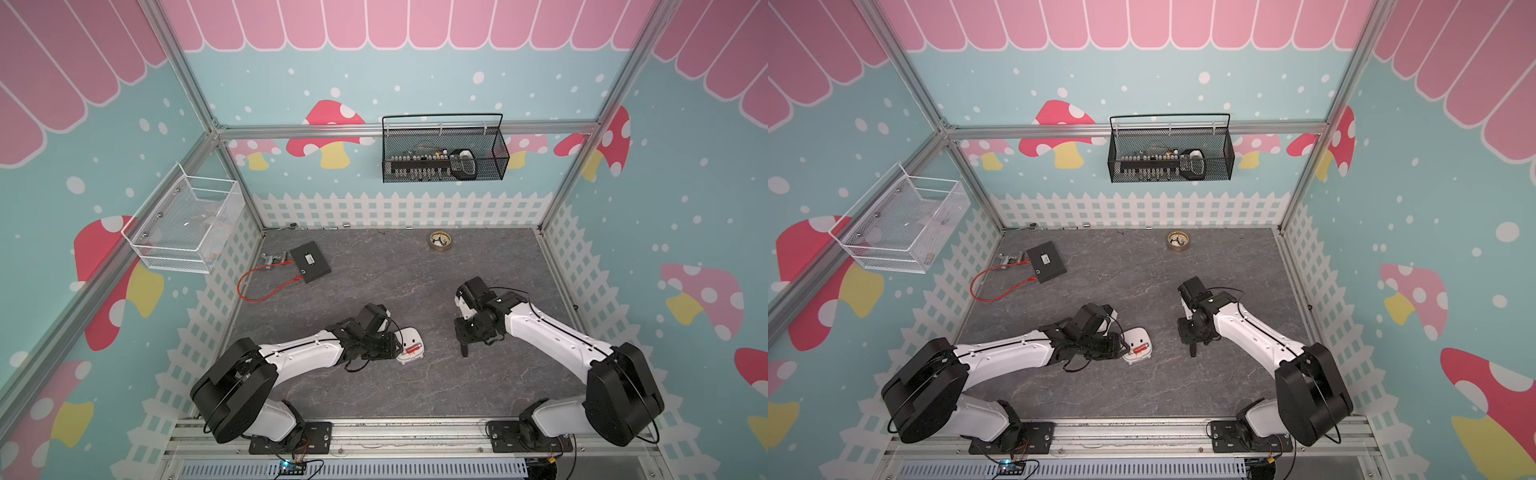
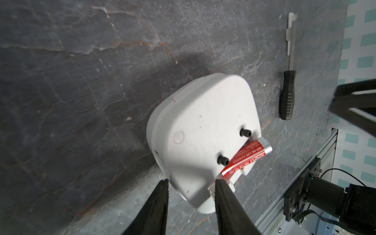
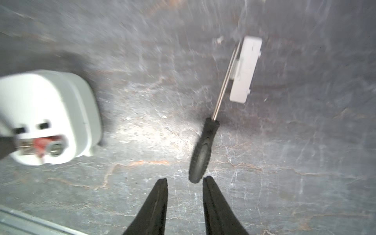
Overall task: Remove the battery from the alarm
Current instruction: Place the screwdriver at the center of the board, then remove the battery from the alarm.
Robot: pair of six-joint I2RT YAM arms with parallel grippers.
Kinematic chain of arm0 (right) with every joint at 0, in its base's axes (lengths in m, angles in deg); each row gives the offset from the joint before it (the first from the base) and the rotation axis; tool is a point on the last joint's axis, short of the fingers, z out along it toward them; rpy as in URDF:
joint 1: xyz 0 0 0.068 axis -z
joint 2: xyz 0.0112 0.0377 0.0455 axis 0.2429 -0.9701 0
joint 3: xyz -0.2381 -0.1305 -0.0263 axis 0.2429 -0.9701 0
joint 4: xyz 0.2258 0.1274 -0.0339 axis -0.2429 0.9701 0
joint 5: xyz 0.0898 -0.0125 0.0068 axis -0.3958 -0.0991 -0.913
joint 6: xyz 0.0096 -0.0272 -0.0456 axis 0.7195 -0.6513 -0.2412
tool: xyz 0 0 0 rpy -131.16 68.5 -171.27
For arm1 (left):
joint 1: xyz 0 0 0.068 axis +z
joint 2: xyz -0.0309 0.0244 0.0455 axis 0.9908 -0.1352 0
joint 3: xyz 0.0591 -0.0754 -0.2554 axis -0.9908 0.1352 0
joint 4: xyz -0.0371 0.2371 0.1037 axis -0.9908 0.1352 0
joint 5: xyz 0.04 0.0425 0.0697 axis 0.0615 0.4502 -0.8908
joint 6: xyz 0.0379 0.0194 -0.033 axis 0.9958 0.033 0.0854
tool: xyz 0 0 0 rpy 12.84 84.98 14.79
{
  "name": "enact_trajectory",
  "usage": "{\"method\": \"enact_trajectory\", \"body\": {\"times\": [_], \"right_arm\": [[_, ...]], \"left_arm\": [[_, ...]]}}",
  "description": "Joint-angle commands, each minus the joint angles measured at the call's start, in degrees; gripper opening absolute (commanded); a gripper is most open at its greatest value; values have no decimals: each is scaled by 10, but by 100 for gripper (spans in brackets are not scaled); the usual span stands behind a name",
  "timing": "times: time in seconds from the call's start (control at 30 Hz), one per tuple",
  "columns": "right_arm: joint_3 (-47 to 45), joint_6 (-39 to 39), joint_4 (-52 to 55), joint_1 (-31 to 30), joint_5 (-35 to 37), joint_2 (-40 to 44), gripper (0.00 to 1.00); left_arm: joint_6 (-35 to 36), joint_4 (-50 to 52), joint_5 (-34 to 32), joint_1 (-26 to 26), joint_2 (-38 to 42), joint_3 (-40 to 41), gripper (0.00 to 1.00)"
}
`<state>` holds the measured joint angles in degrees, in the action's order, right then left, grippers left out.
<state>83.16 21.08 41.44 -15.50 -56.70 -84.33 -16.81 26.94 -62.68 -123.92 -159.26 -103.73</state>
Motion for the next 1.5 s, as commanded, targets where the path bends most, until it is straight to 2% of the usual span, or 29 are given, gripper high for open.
{"method": "enact_trajectory", "body": {"times": [0.0, 0.17, 0.47, 0.77, 0.93, 1.47], "right_arm": [[37, -86, 18, -11, -30, 29, 36], [48, -227, -9, -54, -52, 44, 44], [70, -461, -13, -96, -95, 30, 53], [68, -533, -17, -152, -115, -30, 53], [68, -562, -26, -153, -98, -56, 53], [71, -618, -72, -146, -117, -126, 50]], "left_arm": [[17, -4, -2, 10, -16, -18, 41], [25, -11, 2, 24, -31, -26, 40], [33, -13, 9, 32, -42, -34, 40], [33, -16, 15, 32, -39, -29, 40], [33, -17, 17, 32, -35, -29, 39], [44, -26, 33, 37, -32, -25, 39]]}}
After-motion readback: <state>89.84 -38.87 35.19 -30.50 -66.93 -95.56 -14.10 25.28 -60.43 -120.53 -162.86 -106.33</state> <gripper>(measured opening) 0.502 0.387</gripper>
